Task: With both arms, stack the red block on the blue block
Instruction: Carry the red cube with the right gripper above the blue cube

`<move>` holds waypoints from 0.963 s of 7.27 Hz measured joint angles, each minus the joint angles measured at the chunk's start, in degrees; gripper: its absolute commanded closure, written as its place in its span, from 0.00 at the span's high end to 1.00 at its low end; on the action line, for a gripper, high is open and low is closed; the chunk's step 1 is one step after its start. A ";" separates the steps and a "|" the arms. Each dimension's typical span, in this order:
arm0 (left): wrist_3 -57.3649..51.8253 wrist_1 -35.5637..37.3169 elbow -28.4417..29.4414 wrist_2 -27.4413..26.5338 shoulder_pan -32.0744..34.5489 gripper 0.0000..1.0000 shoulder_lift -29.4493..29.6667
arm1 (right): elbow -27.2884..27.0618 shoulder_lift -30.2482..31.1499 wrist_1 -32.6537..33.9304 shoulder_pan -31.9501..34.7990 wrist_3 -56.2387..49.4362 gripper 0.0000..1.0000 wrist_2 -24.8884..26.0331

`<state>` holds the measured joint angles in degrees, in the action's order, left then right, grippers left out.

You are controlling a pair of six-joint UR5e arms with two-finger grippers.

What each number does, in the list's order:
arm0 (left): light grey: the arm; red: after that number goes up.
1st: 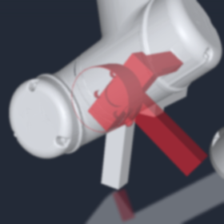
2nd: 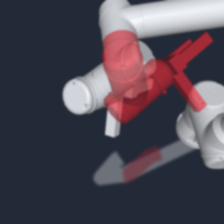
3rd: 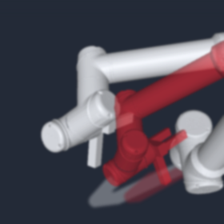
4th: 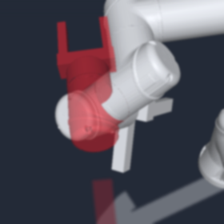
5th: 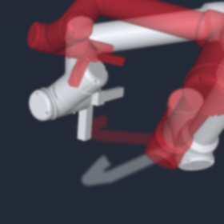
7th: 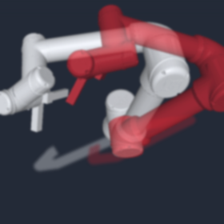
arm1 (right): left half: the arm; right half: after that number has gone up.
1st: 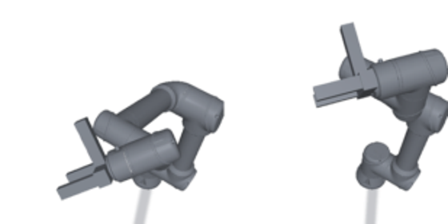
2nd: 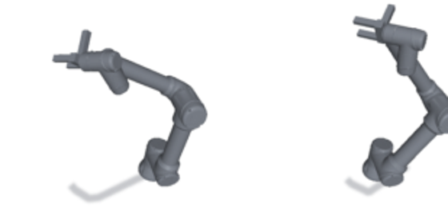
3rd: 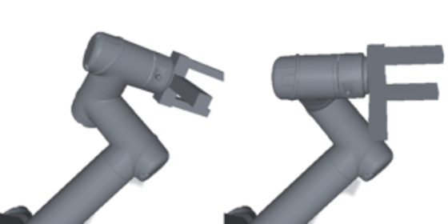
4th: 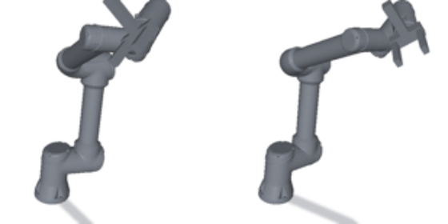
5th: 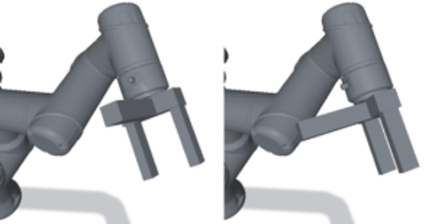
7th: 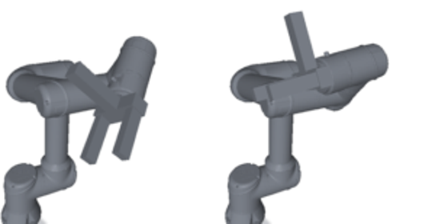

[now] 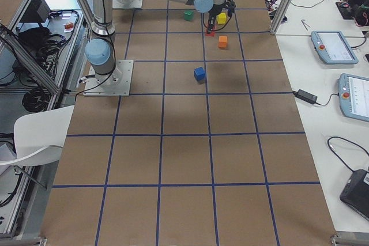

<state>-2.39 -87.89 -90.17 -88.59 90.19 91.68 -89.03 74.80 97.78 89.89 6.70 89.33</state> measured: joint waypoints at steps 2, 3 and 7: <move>0.06 0.00 0.00 0.03 0.02 1.00 0.04 | -2.61 1.15 -0.38 -7.31 -13.96 0.00 1.66; 0.04 0.00 -0.04 0.04 0.03 1.00 0.07 | -4.23 1.18 0.99 -10.52 -20.18 0.00 1.85; 0.00 0.02 0.02 0.02 0.00 1.00 0.08 | -14.45 0.93 11.07 -13.98 -31.42 0.00 1.78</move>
<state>-2.39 -87.87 -90.15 -88.57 90.18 91.76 -103.48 75.73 108.85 75.91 -24.72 91.11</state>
